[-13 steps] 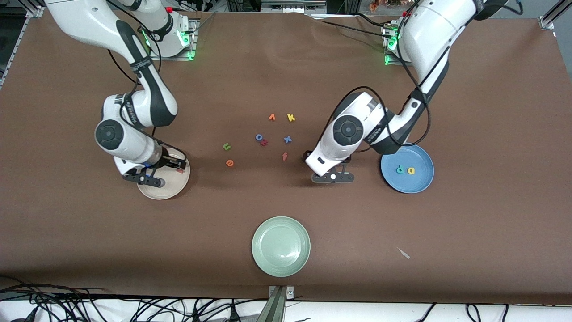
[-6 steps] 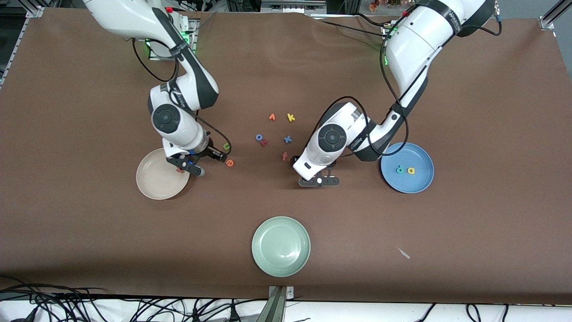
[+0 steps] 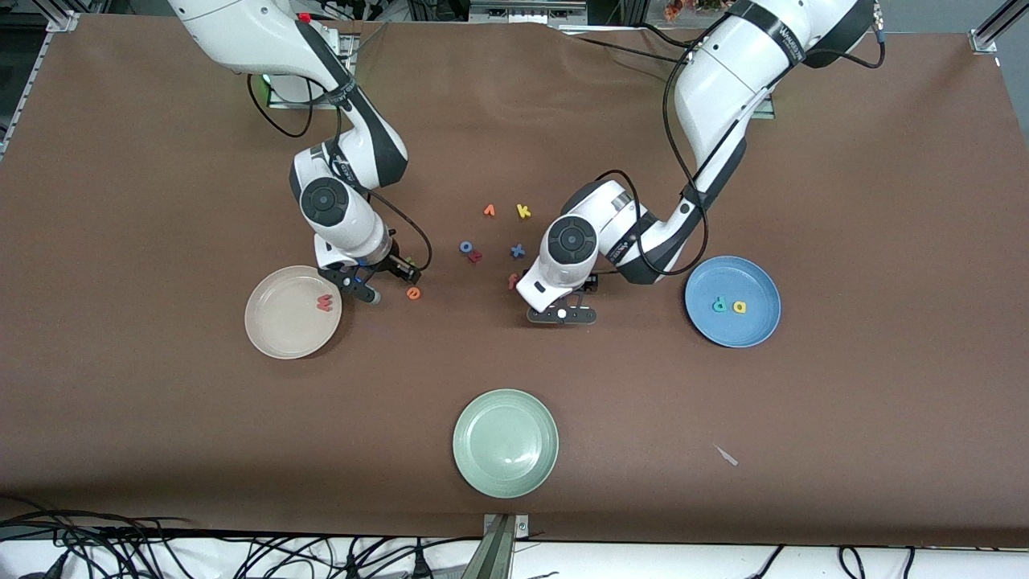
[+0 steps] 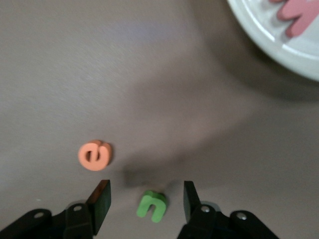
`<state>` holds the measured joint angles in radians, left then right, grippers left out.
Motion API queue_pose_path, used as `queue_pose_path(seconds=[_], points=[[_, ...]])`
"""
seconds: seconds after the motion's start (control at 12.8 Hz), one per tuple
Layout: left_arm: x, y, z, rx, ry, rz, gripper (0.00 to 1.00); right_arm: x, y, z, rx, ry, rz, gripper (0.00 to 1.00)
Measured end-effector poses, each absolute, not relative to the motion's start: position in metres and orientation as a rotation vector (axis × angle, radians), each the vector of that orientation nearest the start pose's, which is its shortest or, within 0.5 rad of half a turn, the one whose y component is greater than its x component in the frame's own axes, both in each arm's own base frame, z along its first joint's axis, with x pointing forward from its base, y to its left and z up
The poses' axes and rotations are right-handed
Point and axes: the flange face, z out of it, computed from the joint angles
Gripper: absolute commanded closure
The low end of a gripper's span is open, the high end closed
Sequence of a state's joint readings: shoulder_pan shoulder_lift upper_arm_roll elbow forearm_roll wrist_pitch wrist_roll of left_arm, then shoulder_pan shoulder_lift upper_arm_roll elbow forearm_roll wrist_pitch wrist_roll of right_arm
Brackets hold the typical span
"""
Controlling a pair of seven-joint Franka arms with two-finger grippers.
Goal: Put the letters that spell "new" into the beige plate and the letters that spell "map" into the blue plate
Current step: 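Grasp the green n with the right gripper while the left gripper grasps the m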
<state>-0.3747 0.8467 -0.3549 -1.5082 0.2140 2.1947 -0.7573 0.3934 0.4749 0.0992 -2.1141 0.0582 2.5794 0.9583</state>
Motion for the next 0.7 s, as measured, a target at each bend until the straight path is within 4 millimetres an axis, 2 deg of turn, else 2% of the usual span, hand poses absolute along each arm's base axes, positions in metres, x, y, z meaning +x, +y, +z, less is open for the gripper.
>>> queue_pose_path(seconds=[0.23,0.47,0.55,0.63,0.7], points=[[0.538,-0.438,0.168,-3.129,0.043,0.247,0.12,0.491,0.283,0.173,-2.971,0.844,0.083,0.33],[0.532,-0.445,0.168,-3.127,0.063,0.248,0.41,0.488,0.287,0.171,-2.965,0.849,0.074,0.35],[0.532,-0.445,0.167,-3.126,0.063,0.248,0.48,0.488,0.286,0.171,-2.965,0.85,0.074,0.4],[0.533,-0.444,0.168,-3.128,0.061,0.244,0.49,0.488,0.286,0.171,-2.965,0.85,0.074,0.47],[0.535,-0.444,0.171,-3.131,0.058,0.239,0.6,0.488,0.286,0.171,-2.966,0.851,0.075,0.54]])
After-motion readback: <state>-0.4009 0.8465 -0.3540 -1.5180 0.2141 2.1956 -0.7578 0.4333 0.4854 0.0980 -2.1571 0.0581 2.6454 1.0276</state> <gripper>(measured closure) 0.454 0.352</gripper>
